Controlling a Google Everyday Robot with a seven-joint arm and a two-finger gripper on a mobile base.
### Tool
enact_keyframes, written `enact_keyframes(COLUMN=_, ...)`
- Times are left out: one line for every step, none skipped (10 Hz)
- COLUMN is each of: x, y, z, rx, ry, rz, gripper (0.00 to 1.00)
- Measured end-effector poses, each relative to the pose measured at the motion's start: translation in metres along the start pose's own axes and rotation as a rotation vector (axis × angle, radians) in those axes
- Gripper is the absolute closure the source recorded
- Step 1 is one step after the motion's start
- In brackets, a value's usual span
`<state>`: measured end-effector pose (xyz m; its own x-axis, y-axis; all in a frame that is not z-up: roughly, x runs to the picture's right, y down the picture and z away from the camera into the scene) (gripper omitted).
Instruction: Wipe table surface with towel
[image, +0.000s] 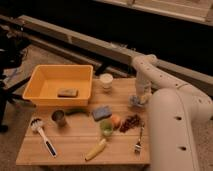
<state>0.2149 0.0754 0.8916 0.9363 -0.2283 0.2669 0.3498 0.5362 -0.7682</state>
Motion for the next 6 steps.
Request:
enact_keyframes(x=-0.010, y=0.001, z=-0.001, rx=0.004, ry=-0.006, rz=-0.032, gripper=0.61)
enact_keyframes(x=-0.022, y=0.001, z=-0.001, rx=0.012, ry=-0.013, rz=-0.067, gripper=0.48)
enact_keyframes(x=-0.030, y=0.000, z=-0.002, rx=0.018, ry=-0.018, rz=-0.091, gripper=0.40)
enact_keyframes(x=-0.043, y=-0.003, z=-0.003, rx=0.028, ry=-0.024, rz=-0.119, gripper=0.30)
enact_keyframes(x=-0.063, y=-0.009, z=-0.005, rx=0.041, ry=-0.035, rz=-0.155, gripper=0.22)
enact_keyframes(x=-0.077, y=-0.013, z=-0.006, rx=0.050, ry=-0.047, rz=-0.182, gripper=0.20)
